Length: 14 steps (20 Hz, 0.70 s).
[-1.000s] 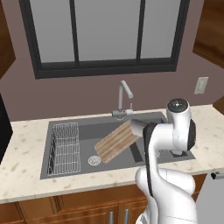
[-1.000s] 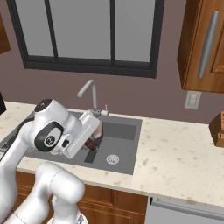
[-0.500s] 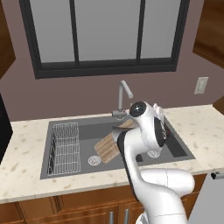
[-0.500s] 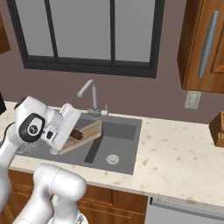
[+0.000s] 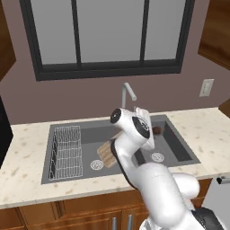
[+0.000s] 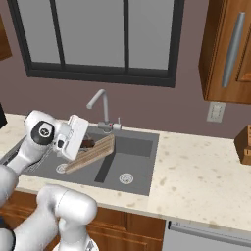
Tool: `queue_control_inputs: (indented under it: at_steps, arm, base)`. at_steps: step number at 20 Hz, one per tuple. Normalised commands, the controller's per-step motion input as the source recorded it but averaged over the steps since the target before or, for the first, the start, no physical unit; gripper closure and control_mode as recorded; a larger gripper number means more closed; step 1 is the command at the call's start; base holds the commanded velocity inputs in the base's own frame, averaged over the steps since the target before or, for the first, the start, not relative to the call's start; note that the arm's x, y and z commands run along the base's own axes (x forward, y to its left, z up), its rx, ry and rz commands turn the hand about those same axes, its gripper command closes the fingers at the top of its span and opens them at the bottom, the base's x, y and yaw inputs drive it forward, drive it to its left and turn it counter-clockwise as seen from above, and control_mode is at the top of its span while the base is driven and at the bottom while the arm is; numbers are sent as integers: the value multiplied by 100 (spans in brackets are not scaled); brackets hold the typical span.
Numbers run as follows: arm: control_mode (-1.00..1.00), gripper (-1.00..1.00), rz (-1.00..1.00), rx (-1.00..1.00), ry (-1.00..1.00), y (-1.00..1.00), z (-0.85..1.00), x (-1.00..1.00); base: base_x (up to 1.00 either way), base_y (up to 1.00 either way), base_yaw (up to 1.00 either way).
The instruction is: Move the cutting board and knife to the sink. Then move spray from the cabinet to the counter.
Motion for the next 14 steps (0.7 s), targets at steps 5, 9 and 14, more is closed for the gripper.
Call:
queue_control_inputs:
  at_steps: [5,9,14]
  arm:
    - [-100,100,0,-18,23,27,-11,73]
    - [-100,100,0,-12,18,21,-14,63]
    - [-100,100,0,-5,12,11,-16,47]
  base:
    - [0,0,0]
    - [0,0,0]
    - [0,0,0]
